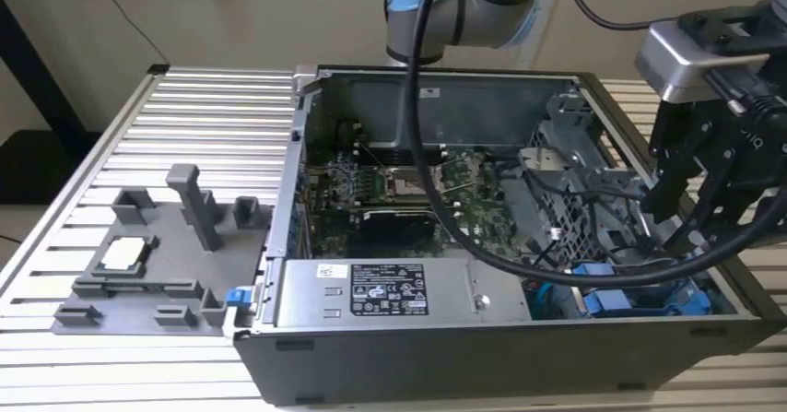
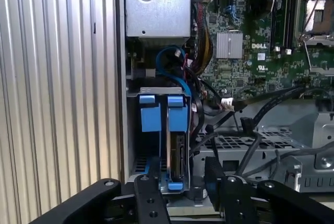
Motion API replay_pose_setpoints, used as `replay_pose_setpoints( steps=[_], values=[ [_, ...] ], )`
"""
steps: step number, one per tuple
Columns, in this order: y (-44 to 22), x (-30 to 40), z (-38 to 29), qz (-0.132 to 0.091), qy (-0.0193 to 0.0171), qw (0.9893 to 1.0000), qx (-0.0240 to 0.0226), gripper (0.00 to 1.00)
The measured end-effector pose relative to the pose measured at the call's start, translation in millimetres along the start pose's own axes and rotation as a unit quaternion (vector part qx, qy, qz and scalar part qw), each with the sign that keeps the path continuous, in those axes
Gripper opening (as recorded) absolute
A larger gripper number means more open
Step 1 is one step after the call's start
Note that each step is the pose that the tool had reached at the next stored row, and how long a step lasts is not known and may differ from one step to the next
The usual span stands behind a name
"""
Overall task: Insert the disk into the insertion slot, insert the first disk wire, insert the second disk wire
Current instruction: 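Insert the first disk wire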
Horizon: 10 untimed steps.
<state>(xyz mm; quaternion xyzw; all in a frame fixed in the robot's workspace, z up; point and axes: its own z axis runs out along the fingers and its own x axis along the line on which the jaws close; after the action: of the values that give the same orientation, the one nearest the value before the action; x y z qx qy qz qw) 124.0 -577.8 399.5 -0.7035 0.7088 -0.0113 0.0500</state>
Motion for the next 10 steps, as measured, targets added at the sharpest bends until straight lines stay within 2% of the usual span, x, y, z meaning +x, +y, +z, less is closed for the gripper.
replay_pose_setpoints(
  steps=[2,4,10],
  values=[
    [0.7,-0.4,0.1,-0.002,-0.0016,0.9999,0.0134,0.47],
    [1.1,-2.5,1.0,-0.004,-0.0022,0.9997,0.0232,0.47],
    [1.6,-16.1,6.2,-0.016,-0.0036,0.9989,0.0445,0.47]
  ],
)
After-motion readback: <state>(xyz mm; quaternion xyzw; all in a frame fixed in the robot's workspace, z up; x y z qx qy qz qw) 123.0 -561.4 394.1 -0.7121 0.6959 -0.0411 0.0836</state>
